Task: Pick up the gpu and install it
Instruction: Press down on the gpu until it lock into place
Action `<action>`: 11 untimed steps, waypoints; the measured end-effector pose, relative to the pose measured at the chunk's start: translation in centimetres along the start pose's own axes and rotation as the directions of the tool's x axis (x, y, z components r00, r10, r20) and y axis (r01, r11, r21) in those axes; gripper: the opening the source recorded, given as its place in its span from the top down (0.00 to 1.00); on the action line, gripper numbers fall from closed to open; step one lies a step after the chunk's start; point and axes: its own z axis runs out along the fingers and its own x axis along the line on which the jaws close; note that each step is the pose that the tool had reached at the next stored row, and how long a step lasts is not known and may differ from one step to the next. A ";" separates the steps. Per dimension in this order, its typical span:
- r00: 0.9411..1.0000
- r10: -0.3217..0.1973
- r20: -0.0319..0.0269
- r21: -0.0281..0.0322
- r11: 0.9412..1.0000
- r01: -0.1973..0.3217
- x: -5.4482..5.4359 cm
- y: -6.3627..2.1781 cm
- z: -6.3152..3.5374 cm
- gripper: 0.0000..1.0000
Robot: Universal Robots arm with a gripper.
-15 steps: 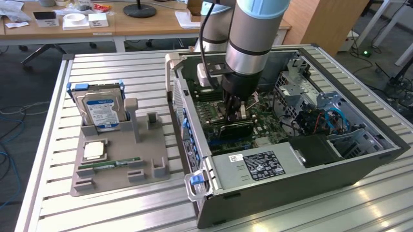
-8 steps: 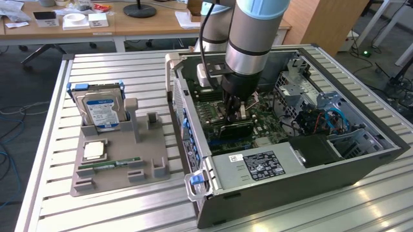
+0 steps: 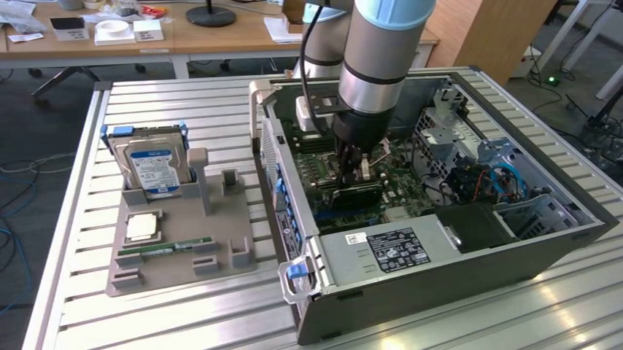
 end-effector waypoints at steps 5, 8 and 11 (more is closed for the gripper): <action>1.000 0.000 0.000 0.000 1.000 0.000 0.0 0.11 0.12 0.89; 1.000 0.000 0.000 0.000 1.000 0.000 0.0 0.14 0.18 0.89; 1.000 0.000 0.000 0.000 1.000 0.000 0.0 0.15 0.20 0.89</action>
